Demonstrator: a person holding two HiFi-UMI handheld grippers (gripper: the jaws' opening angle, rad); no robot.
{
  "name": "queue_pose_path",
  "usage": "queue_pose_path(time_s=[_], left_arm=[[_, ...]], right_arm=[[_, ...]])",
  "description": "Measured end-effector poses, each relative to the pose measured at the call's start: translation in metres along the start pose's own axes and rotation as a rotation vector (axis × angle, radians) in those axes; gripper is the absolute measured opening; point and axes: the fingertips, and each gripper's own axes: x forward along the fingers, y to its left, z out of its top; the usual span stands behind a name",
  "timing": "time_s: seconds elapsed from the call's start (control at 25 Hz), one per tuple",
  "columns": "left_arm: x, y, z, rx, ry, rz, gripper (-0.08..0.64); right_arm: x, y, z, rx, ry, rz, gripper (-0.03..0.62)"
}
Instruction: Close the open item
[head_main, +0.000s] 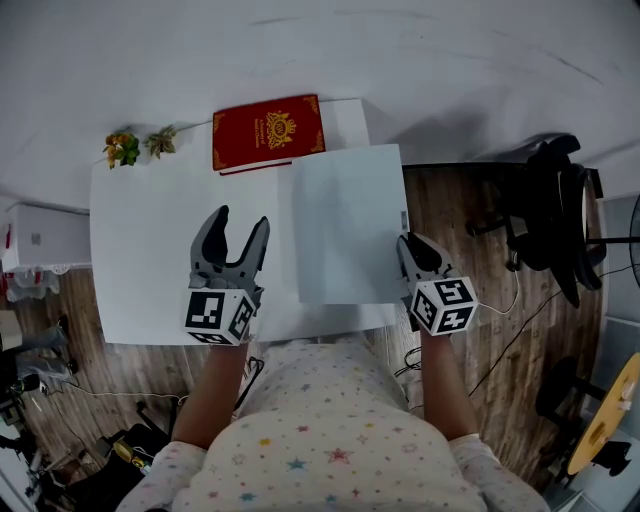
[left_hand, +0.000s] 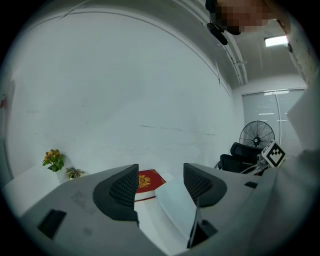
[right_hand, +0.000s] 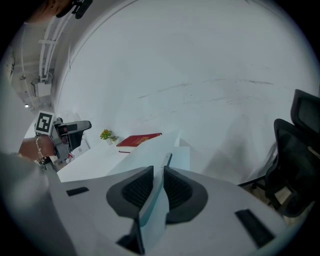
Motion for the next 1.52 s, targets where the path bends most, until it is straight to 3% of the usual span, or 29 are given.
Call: queue_pose_path(time_s=[0.24,0.4,0.88,0.96,1.2,1.52], left_arm=[[0.003,-0.003,-0.007,0.005,0.019,-0.008,0.261],[0.007,-0.009,-0.019,0.006,0.045,-0.025,0.262],[0.023,-0.021,-0.099,-0.025,0.192,-0.077,0.261],[0.027,-0.022,-0.115,-0.032,0.23,-0.079,0.261],[0.036,-0.037,-0.161,-0.053,0.351,-0.125,0.261],[0.04,-0.05,-0.169,-0.083,0.365,-0.196,0.222]], right_arm=[[0.005,-0.009,-0.016,-0.063,0.043,-0.036,0.065],[0.008,-0.015,-0.023,-0.055,0.056,-0.047,0.06],[0.012,-0.02,-0.028,-0.073,0.069,-0.056,0.039],[0.013,-0.021,-0.029,-0.074,0.07,-0.06,0.0],[0.013,-0.022,-0.03,-0.051,0.069,-0.056,0.0],[0.013,-0.025,-0.028,-0.041,0.054,-0.054,0.002]])
